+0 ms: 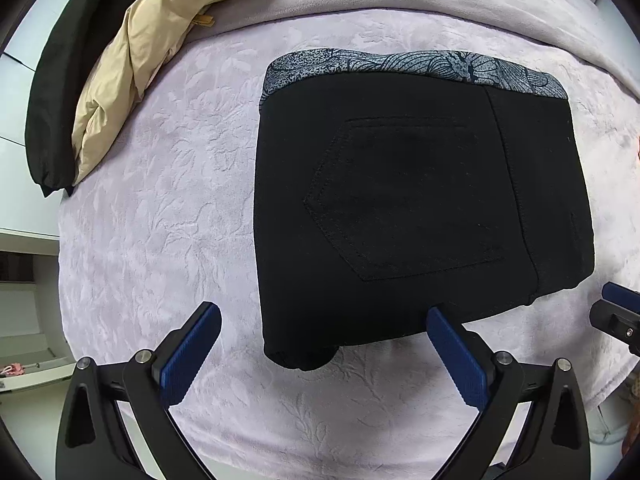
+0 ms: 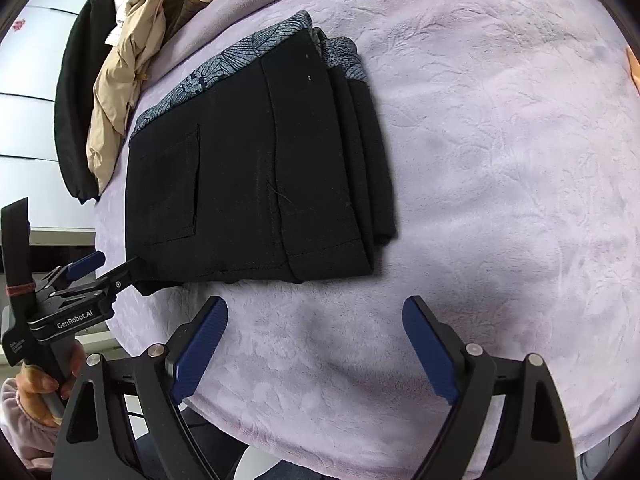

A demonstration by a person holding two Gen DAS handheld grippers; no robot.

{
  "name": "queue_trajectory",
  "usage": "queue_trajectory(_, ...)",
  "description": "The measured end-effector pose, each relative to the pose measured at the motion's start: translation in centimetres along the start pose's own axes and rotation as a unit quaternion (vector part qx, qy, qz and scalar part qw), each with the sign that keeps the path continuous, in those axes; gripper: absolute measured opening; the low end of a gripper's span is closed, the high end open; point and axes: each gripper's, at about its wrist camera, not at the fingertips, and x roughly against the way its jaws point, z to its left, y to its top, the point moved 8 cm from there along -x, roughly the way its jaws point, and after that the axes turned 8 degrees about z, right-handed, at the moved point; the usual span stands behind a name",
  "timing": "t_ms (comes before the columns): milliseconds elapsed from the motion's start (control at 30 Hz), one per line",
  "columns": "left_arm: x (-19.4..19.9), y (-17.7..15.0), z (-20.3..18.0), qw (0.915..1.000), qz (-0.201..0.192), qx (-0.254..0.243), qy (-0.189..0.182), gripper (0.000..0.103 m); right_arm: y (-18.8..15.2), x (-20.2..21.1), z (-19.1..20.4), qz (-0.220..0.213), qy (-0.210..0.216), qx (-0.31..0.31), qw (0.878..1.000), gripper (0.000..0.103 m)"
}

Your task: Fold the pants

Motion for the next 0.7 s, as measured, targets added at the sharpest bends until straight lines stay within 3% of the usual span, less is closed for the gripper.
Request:
queue_trajectory(400, -0.1, -1.2, -0.6, 0.9994, 0.010, 0.032, -0.002, 0.103, 0.4, -0.3, -1.5, 0.017, 0.008, 0.002, 1.000, 0.092)
queue_trajectory(700, 0.5, 0.8, 1.6, 0.9989, -0.004, 0.046, 0.010, 0.103, 2.5, 0.5, -1.6, 0.017, -0.008, 0.013, 1.000, 0.092)
